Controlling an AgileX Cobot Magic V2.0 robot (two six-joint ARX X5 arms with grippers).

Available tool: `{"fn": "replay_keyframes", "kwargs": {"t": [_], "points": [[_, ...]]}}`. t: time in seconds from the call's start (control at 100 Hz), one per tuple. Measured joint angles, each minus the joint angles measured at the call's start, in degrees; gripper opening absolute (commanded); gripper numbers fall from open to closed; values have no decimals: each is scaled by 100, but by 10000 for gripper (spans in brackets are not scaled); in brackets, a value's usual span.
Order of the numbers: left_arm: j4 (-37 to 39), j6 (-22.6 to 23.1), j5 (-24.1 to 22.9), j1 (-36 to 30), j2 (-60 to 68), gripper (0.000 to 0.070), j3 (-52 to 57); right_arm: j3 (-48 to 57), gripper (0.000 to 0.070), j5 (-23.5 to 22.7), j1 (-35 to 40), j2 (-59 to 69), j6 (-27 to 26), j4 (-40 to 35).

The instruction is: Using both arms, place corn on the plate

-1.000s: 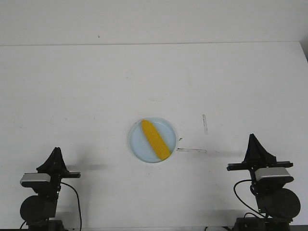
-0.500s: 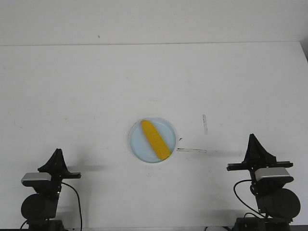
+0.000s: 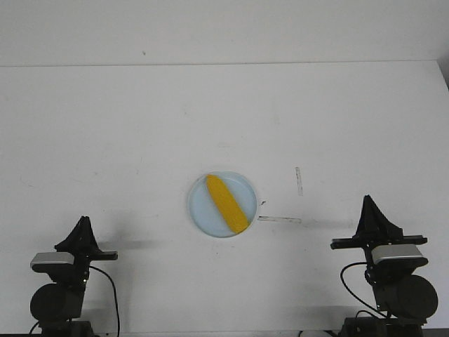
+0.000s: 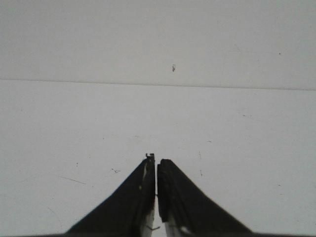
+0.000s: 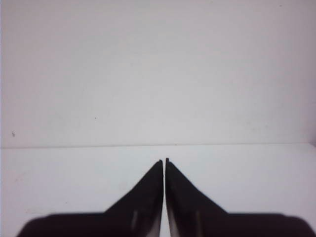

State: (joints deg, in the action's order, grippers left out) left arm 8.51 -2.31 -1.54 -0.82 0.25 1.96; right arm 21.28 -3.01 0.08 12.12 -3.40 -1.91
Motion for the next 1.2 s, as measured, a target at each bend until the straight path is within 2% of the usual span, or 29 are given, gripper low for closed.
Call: {"fn": "replay_keyframes", "kwargs": {"t": [1.02, 1.2], "points": [[0, 0, 0, 0, 0, 1, 0, -2, 5, 0, 0, -42, 0, -42], [-13, 0, 0, 0, 0, 1, 0, -407, 5, 2, 31, -306, 0, -37]]}}
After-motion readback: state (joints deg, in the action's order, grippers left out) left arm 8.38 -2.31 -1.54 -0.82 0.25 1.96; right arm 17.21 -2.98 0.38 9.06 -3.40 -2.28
